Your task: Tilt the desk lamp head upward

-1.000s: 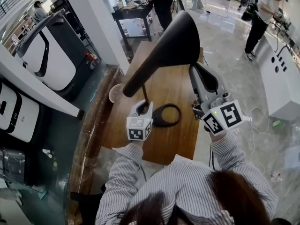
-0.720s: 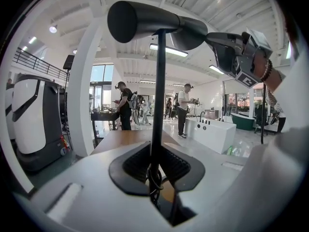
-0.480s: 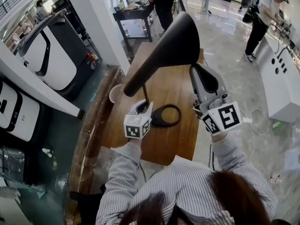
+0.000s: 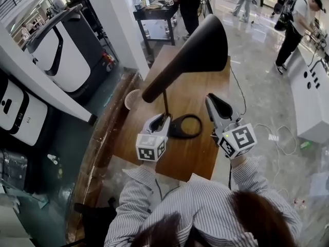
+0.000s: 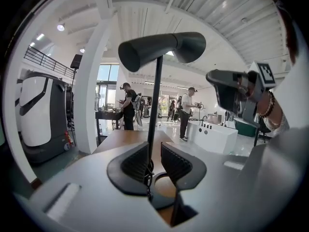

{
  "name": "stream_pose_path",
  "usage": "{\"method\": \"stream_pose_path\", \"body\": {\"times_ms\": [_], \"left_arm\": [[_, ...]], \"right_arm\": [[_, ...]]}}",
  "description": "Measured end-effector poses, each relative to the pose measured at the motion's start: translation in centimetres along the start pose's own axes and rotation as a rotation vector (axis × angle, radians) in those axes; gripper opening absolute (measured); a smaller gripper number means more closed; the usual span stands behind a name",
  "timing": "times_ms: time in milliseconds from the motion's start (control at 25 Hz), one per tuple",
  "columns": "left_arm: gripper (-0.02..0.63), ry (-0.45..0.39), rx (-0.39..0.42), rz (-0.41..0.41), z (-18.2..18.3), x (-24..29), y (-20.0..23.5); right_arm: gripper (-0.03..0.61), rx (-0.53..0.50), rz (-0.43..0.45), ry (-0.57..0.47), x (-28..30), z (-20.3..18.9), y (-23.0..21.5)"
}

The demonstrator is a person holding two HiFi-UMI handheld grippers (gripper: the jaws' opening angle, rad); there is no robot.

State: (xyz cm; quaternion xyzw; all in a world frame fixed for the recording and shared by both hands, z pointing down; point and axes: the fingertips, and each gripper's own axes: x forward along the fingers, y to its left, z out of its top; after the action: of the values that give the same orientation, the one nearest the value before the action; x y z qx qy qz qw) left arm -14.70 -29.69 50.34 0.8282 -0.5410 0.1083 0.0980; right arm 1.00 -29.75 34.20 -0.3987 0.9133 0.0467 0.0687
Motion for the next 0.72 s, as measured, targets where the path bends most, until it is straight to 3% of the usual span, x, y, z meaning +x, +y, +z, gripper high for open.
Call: {"method": "stream_pose_path", "body": {"times_ms": [120,200,400,720], "left_arm": [[0.071,-0.039,-0.030,-0.018,0.5,-1.7,-1.1],[0.006,-0.062,-0.074,-0.051,0.3,-2.6,-1.9],[0.006,-0.054,-0.106,-0.059,-1.0,-4.3,-3.4],[0.006,-0.118,-0.132,-0.074,0.4,-6.8,-5.5]], "right_arm": [[0.026,0.036,0.057,0.076,-0.1,-3.4,2.5],[0.026,0.061,0.092,0.123,-0.1,-5.8,4.3],[0.026,0.117,0.159,0.235,-0.5,-10.8,7.9],[0.005,0.165,0.225,0.311,-1.0,-13.7,11.9]]}}
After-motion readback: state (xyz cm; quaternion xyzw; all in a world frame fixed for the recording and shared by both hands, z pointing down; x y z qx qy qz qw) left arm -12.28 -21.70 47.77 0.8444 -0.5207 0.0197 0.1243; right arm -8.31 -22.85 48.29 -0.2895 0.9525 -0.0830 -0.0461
